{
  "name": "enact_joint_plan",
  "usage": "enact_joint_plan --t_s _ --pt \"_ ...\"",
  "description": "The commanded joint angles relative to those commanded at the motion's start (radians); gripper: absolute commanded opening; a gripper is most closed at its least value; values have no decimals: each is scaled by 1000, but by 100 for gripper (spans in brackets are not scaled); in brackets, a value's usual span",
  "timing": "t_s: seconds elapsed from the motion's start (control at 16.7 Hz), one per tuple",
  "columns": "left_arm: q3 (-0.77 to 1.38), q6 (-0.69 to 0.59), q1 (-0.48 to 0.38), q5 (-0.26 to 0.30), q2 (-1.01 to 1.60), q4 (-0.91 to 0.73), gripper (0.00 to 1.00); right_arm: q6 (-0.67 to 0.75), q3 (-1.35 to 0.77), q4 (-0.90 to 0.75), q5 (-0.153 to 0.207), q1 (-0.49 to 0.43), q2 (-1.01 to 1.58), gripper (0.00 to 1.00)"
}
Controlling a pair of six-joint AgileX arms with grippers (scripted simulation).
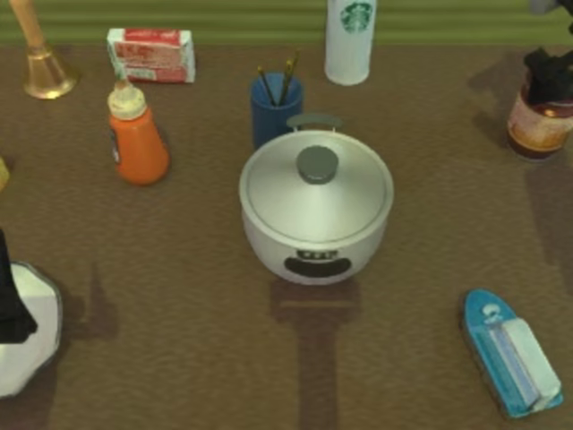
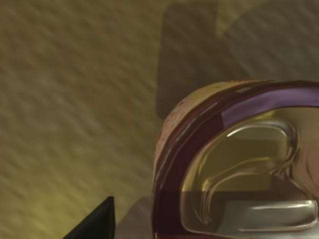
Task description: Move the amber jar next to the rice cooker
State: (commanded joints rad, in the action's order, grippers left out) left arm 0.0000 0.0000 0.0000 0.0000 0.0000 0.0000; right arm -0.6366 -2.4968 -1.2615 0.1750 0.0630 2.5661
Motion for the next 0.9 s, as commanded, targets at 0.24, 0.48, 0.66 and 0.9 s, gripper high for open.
enact_joint_plan --t_s 0.24,0.48,0.66,0.9 --pt "0 0 0 0 0 0 100 7 21 37 -2 -7 15 100" --pt "0 0 0 0 0 0 100 16 70 125 -5 -16 52 100" --pt "0 0 0 0 0 0 100 18 79 141 -5 -18 59 100" --pt "0 0 0 0 0 0 100 18 79 141 -5 -18 59 85"
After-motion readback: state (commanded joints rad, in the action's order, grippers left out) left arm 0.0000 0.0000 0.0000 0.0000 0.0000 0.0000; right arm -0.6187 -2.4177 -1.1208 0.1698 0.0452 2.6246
